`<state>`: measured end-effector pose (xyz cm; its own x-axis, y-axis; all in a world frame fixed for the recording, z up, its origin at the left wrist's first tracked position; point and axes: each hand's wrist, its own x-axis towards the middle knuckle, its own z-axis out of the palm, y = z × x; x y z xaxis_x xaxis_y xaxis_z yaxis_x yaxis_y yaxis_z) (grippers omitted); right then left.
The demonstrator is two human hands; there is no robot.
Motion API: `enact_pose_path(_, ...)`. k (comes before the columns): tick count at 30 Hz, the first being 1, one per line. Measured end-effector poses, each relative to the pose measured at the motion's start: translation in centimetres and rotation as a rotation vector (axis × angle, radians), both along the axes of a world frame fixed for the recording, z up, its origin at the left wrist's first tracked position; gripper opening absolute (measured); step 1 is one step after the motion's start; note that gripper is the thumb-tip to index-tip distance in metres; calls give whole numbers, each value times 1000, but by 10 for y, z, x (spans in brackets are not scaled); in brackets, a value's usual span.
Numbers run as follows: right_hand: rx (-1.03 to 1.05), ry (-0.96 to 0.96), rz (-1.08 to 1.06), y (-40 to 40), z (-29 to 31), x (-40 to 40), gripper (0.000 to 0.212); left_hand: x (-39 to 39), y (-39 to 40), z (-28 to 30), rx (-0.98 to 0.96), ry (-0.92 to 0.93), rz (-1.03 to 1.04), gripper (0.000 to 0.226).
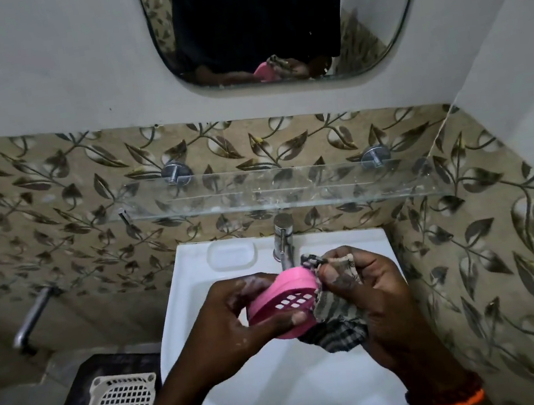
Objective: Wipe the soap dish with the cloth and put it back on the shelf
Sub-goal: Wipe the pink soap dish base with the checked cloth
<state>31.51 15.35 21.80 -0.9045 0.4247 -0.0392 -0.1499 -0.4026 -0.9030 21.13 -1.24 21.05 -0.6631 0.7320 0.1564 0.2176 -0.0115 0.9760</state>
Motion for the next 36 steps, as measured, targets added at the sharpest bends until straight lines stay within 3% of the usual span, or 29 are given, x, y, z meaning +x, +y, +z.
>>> enact_pose_path(2,68,-9,32,-2,6,2,54,3,8,3,21,110,8,22)
enact_pose_path(4,174,10,44,-2,11,4,40,3,10,5,59,161,23,13)
enact_pose_path(7,266,15,57,-2,18,9,22,-5,3,9,31,289,-30,28)
enact_pose_path(10,350,-8,93,-7,21,6,31,-11,1,14,-146,567,-126,24)
enact_pose_path(12,375,-37,86,-12,21,3,44,-10,2,13,-196,659,-134,26)
enact_pose_path(14,358,-39,99,-11,22,1,44,-8,0,11,-143,610,-88,28)
enact_pose_path(18,207,37,172,-5,20,6,25,1,-5,16,39,381,-49,23)
enact_pose_path(21,49,92,153,-6,11,9,38,5,-5,19,103,294,42,14)
enact_pose_path(24,-45,115,204,-9,5,13,41,8,-6,20,141,238,74,23)
enact_pose_path(29,29,41,173,-6,5,16,45,1,-10,27,-35,431,-62,23)
enact_pose_path(32,263,-26,188,-12,12,14,46,5,-7,25,-233,600,-195,29)
enact_pose_path(34,370,-64,152,-15,14,13,49,7,-6,21,-317,646,-183,32)
enact_pose_path(36,341,-74,137,-16,13,15,51,8,-6,19,-335,650,-157,37)
